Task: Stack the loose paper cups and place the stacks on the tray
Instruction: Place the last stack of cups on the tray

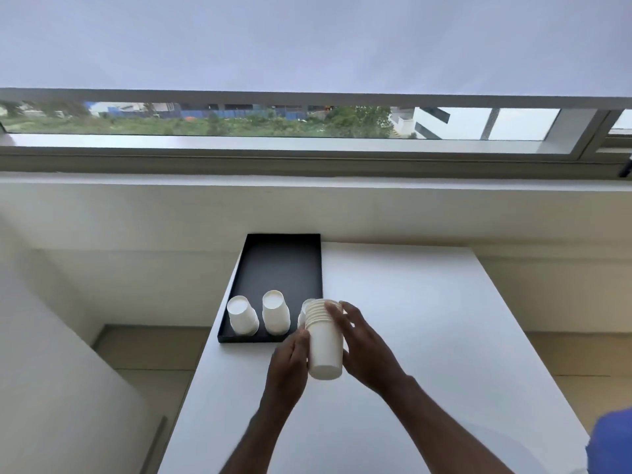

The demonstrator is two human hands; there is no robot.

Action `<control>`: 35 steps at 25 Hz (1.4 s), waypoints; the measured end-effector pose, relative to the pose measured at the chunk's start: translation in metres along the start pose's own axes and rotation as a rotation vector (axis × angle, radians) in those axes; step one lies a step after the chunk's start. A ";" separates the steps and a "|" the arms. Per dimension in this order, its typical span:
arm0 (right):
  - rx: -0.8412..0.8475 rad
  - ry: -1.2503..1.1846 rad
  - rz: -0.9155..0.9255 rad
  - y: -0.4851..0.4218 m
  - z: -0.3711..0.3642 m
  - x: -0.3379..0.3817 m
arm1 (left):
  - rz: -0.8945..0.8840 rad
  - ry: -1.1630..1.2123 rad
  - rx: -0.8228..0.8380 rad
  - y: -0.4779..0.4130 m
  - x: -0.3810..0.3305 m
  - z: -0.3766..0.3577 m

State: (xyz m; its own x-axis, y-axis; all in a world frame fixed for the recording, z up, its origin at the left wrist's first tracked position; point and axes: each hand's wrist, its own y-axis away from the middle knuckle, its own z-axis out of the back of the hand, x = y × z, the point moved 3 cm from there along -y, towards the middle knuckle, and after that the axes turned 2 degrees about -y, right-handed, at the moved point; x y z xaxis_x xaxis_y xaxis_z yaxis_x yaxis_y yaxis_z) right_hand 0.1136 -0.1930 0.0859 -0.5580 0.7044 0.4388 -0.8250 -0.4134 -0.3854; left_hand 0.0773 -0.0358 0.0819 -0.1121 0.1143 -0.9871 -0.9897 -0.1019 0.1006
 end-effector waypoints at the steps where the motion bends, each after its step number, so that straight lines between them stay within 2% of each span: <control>1: -0.015 -0.039 -0.008 -0.014 0.000 -0.004 | -0.009 -0.004 -0.029 -0.014 -0.005 0.003; 5: -0.051 -0.152 -0.086 -0.068 -0.008 -0.021 | -0.108 -0.129 -0.038 -0.063 -0.027 0.013; 8: -0.029 -0.262 -0.131 -0.111 -0.020 -0.039 | -0.203 -0.290 -0.119 -0.104 -0.033 0.019; 12: 0.025 -0.306 -0.190 -0.162 -0.037 -0.060 | -0.272 -0.694 -0.137 -0.178 -0.020 0.030; 14: 0.121 -0.305 -0.300 -0.180 -0.052 -0.078 | -0.240 -0.835 -0.097 -0.208 -0.011 0.033; 17: 0.296 -0.301 -0.438 -0.192 -0.085 -0.107 | -0.100 -0.902 0.042 -0.245 0.009 0.033; 24: 0.534 -0.232 -0.482 -0.195 -0.137 -0.138 | 0.155 -1.050 0.350 -0.296 0.061 0.033; 30: 0.599 -0.159 -0.502 -0.192 -0.162 -0.150 | 0.217 -1.077 0.430 -0.315 0.070 0.034; 35: 0.599 -0.091 -0.495 -0.195 -0.170 -0.153 | 0.177 -1.106 0.477 -0.322 0.066 0.032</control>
State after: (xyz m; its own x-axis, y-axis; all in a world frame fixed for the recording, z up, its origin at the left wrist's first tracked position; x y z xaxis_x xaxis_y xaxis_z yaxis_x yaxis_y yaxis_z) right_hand 0.3748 -0.1225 -0.0440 -0.0958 0.8488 0.5199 -0.8735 -0.3221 0.3649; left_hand 0.3854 0.0364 -0.0116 -0.0340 0.9399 -0.3398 -0.8601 0.1456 0.4888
